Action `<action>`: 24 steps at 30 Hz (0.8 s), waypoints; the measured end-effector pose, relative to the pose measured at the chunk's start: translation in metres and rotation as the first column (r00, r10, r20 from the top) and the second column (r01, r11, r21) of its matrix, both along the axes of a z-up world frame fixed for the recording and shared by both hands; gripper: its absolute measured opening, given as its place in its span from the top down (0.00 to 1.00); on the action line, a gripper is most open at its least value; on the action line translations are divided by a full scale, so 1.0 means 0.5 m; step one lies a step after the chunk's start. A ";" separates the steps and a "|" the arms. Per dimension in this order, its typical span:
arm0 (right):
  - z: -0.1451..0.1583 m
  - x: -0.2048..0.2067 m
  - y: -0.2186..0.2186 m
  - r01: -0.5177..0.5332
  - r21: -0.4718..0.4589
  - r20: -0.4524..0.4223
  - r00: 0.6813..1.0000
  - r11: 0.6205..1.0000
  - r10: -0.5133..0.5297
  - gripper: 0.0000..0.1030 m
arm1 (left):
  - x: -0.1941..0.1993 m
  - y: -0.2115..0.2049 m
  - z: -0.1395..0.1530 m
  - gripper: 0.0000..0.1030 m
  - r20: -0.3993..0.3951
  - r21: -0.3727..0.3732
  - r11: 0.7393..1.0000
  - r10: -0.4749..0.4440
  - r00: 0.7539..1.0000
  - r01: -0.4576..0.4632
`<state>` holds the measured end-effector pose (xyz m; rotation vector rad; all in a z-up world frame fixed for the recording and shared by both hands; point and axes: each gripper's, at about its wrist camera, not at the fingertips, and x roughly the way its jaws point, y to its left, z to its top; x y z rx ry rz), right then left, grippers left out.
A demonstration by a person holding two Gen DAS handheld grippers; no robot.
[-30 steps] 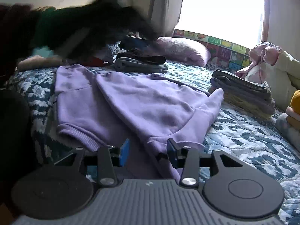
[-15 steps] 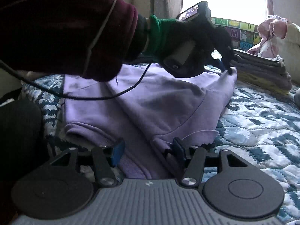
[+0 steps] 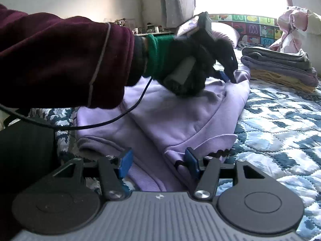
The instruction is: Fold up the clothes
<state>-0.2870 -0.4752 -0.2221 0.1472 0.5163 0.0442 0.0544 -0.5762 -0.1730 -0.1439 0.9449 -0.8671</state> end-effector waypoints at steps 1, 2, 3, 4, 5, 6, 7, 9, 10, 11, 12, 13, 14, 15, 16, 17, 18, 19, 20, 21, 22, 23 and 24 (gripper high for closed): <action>0.000 0.000 0.000 0.001 0.000 0.000 1.000 1.000 -0.001 0.43 | 0.004 -0.002 0.010 0.81 0.016 -0.009 1.000 0.003 1.000 -0.003; -0.001 0.000 0.000 0.001 -0.001 0.000 1.000 1.000 -0.001 0.43 | 0.008 -0.006 0.021 0.81 0.035 -0.015 1.000 0.006 0.999 -0.005; -0.002 0.000 0.000 0.001 -0.002 0.000 1.000 1.000 -0.001 0.43 | 0.014 -0.013 0.029 0.81 0.033 -0.024 1.000 0.003 0.999 -0.003; -0.003 0.000 0.000 0.001 -0.002 -0.001 1.000 1.000 -0.001 0.43 | 0.023 -0.023 0.034 0.80 0.025 -0.035 0.999 -0.001 1.000 0.002; -0.003 0.001 -0.001 0.001 -0.003 -0.001 1.000 1.000 -0.001 0.43 | 0.029 -0.034 0.038 0.78 0.022 -0.036 0.999 -0.001 1.000 0.002; -0.003 0.001 -0.002 0.001 -0.002 -0.001 1.000 1.000 -0.001 0.43 | 0.036 -0.047 0.041 0.74 0.016 -0.035 0.999 -0.001 1.000 0.002; -0.004 0.001 -0.002 0.001 0.000 -0.002 1.000 1.000 -0.001 0.43 | 0.045 -0.061 0.038 0.72 0.001 -0.029 1.000 -0.003 1.000 0.003; -0.004 0.002 -0.003 0.000 0.003 -0.003 1.000 1.000 0.000 0.43 | 0.062 -0.090 0.027 0.72 -0.035 -0.006 1.000 -0.006 0.999 0.005; -0.005 0.002 -0.003 -0.001 0.004 -0.003 1.000 1.000 0.001 0.43 | 0.067 -0.103 0.021 0.72 -0.039 0.010 1.000 -0.022 0.999 0.022; -0.005 0.002 -0.002 -0.002 0.005 -0.003 1.000 1.000 0.002 0.43 | 0.071 -0.115 0.014 0.77 -0.042 0.025 0.999 -0.042 0.998 0.043; -0.005 0.002 -0.002 -0.003 0.006 -0.004 1.000 1.000 0.003 0.43 | 0.075 -0.128 0.008 0.90 -0.044 0.040 0.997 -0.062 0.997 0.063; -0.005 0.002 -0.002 -0.004 0.008 -0.004 1.000 1.000 0.004 0.43 | 0.075 -0.116 0.018 0.91 -0.019 -0.003 0.999 -0.033 0.999 0.033; -0.006 0.002 -0.003 -0.005 0.010 -0.005 1.000 1.000 0.005 0.43 | 0.074 -0.099 0.031 0.91 0.010 -0.060 0.998 0.007 1.000 -0.007; -0.007 0.002 -0.003 -0.004 0.011 -0.006 1.000 1.000 0.004 0.43 | 0.076 -0.086 0.027 0.91 -0.002 -0.105 0.994 0.035 0.999 -0.035; -0.008 0.002 -0.004 -0.003 0.011 -0.006 1.000 1.000 0.003 0.43 | 0.079 -0.073 0.019 0.91 -0.025 -0.147 0.987 0.059 0.998 -0.062; -0.010 0.003 -0.004 -0.004 0.013 -0.007 1.000 1.000 0.004 0.43 | 0.077 -0.074 0.001 0.92 -0.028 -0.117 0.990 0.074 0.997 -0.077; -0.012 0.003 -0.003 -0.005 0.015 -0.008 1.000 1.000 0.005 0.43 | 0.076 -0.068 -0.011 0.92 -0.040 -0.124 0.988 0.087 0.995 -0.091; -0.013 0.004 -0.003 -0.007 0.014 -0.010 1.000 1.000 0.008 0.43 | 0.075 -0.060 -0.022 0.92 -0.056 -0.141 0.984 0.099 0.993 -0.106; -0.014 0.004 -0.001 -0.009 0.010 -0.012 1.000 1.000 0.010 0.43 | 0.075 -0.052 -0.033 0.92 -0.072 -0.159 0.980 0.111 0.991 -0.121; -0.014 0.004 -0.001 -0.010 0.011 -0.012 1.000 1.000 0.010 0.43 | 0.077 -0.044 -0.035 0.92 -0.093 -0.179 0.974 0.122 0.988 -0.137; -0.014 0.002 -0.002 -0.010 0.015 -0.012 1.000 1.000 0.010 0.43 | 0.079 -0.037 -0.031 0.92 -0.109 -0.206 0.968 0.123 0.986 -0.144; -0.014 0.001 -0.003 -0.010 0.018 -0.011 1.000 1.000 0.010 0.43 | 0.081 -0.031 -0.027 0.91 -0.124 -0.234 0.961 0.121 0.985 -0.148; -0.013 0.002 -0.005 -0.011 0.019 -0.010 1.000 1.000 0.011 0.43 | 0.079 -0.041 -0.024 0.90 -0.091 -0.178 0.975 0.118 0.989 -0.133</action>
